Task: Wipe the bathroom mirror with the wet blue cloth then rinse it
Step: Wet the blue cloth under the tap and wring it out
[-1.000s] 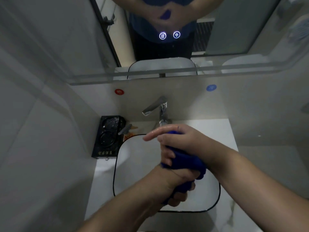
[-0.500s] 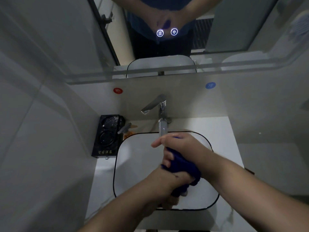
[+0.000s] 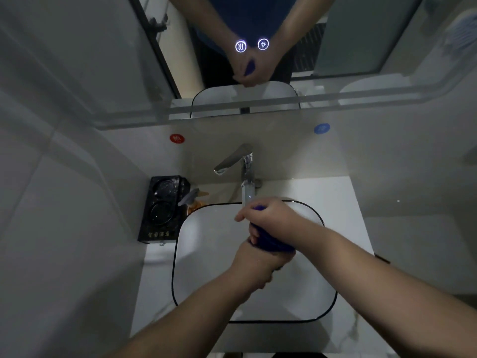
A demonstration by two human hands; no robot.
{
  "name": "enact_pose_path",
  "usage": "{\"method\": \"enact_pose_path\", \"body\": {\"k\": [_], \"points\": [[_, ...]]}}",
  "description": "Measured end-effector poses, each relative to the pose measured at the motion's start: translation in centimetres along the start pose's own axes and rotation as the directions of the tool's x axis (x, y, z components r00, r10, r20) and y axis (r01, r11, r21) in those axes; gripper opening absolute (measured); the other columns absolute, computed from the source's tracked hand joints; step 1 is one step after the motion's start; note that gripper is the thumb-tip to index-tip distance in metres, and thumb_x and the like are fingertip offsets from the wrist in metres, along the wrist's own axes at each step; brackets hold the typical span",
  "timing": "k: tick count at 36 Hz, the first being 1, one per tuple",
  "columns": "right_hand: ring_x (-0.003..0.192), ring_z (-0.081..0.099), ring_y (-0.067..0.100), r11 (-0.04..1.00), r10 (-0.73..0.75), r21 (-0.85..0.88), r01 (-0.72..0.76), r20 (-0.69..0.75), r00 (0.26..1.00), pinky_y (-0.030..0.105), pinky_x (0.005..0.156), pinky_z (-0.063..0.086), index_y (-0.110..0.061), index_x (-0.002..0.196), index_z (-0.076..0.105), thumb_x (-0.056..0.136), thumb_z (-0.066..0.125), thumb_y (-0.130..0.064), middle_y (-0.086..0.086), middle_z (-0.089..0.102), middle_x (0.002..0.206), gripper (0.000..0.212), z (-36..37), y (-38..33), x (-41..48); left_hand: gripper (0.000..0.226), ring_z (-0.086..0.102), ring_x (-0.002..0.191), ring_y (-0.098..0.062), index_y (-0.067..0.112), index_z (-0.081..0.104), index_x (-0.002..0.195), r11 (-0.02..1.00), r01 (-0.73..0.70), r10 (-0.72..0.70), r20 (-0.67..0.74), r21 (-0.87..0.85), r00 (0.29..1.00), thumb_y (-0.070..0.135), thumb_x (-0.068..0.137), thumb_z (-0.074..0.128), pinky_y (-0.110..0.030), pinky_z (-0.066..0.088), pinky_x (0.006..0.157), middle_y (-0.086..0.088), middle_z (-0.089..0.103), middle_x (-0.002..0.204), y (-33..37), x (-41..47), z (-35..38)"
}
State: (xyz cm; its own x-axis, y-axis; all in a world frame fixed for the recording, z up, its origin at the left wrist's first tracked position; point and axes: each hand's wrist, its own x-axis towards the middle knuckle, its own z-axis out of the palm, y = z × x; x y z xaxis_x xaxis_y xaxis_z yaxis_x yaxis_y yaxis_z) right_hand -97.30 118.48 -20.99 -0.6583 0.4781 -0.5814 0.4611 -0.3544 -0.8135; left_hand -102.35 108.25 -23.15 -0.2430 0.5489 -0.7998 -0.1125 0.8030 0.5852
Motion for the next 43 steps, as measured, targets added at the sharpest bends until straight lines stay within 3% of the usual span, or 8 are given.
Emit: {"method": "enact_pose_path", "body": {"k": [3,8,12,22,30,36,39,43], "points": [[0.053,0.065,0.026,0.997,-0.035,-0.077,0.022,-0.166,0.986,0.039,0.072,0.063,-0.014,0.094,0.079,0.099,0.055,-0.013,0.005,0.063,0.052,0.025,0.8,1.1,0.6,0.048,0.075,0.097,-0.025,0.022,0.058,0.121,0.985,-0.120,0.133,-0.103,0.120,0.986,0.029,0.082,0.084,-0.032,0.059,0.077,0.003,0.069,0.103,-0.9,1.3,0.2],[0.050,0.062,0.024,0.992,0.001,0.119,0.048,-0.383,0.924,0.038,0.071,0.059,-0.019,0.092,0.081,0.091,0.059,-0.019,0.012,0.062,0.053,0.022,1.8,3.3,1.5,0.078,0.076,0.103,-0.019,0.027,0.062,0.122,0.961,-0.134,0.168,-0.129,0.241,0.977,0.048,0.053,0.089,-0.036,0.064,0.087,0.007,0.074,0.109,-2.4,2.6,-1.4],[0.048,0.063,0.021,0.979,0.058,0.197,0.045,-0.488,0.871,0.037,0.074,0.061,-0.016,0.100,0.080,0.100,0.055,-0.006,0.009,0.063,0.051,0.028,2.6,4.9,1.4,0.070,0.072,0.102,-0.022,0.030,0.051,0.121,0.905,-0.057,0.117,-0.118,0.422,0.986,0.042,0.063,0.090,-0.040,0.063,0.092,0.005,0.070,0.108,-1.8,2.3,-1.7],[0.051,0.060,0.025,0.927,0.172,0.373,0.028,-0.490,0.855,0.041,0.077,0.060,-0.009,0.097,0.080,0.095,0.051,0.000,0.015,0.060,0.053,0.030,2.7,5.3,0.4,0.069,0.073,0.100,-0.021,0.035,0.043,0.120,0.833,-0.102,0.180,-0.091,0.544,0.979,0.045,0.069,0.089,-0.040,0.064,0.088,0.006,0.069,0.108,-2.2,0.8,-1.6],[0.076,0.071,0.027,0.826,0.161,0.560,-0.073,-0.110,0.981,0.036,0.073,0.060,-0.002,0.110,0.073,0.099,0.073,-0.026,0.017,0.073,0.089,0.026,0.7,3.4,-3.9,0.080,0.078,0.082,-0.021,0.021,0.042,0.130,0.964,-0.085,0.072,0.060,0.250,0.996,0.040,0.070,0.092,-0.024,0.054,0.051,-0.004,0.069,0.112,-2.4,-1.7,-2.7],[0.085,0.070,0.011,0.999,0.032,0.038,-0.026,-0.153,0.988,0.032,0.075,0.051,-0.023,0.118,0.073,0.069,0.070,-0.079,-0.007,0.079,0.095,0.074,-0.5,2.4,-7.0,0.054,0.075,0.071,-0.017,0.019,0.065,0.119,0.944,-0.229,0.217,0.078,0.239,0.973,0.045,0.077,0.087,-0.030,0.060,0.067,-0.003,0.080,0.091,-0.5,-4.7,-7.2],[0.090,0.073,0.013,0.997,-0.013,0.077,0.020,-0.086,0.996,0.036,0.079,0.055,-0.033,0.126,0.071,0.074,0.076,-0.066,-0.002,0.081,0.104,0.062,-0.3,2.0,-8.5,0.023,0.080,0.083,-0.007,0.032,0.070,0.114,0.940,-0.258,0.234,0.127,0.225,0.964,0.040,0.094,0.079,-0.019,0.062,0.070,0.008,0.083,0.096,1.2,-6.7,-9.1],[0.119,0.074,0.032,0.947,-0.056,0.315,0.064,-0.036,0.998,0.055,0.102,0.061,-0.019,0.135,0.069,0.110,0.059,-0.036,0.011,0.078,0.126,0.032,0.0,0.2,-9.7,0.030,0.079,0.104,-0.019,0.029,0.070,0.124,0.917,-0.353,0.339,0.104,0.184,0.935,0.041,0.097,0.072,-0.042,0.065,0.095,0.001,0.079,0.117,2.4,-9.0,-10.8]]}}
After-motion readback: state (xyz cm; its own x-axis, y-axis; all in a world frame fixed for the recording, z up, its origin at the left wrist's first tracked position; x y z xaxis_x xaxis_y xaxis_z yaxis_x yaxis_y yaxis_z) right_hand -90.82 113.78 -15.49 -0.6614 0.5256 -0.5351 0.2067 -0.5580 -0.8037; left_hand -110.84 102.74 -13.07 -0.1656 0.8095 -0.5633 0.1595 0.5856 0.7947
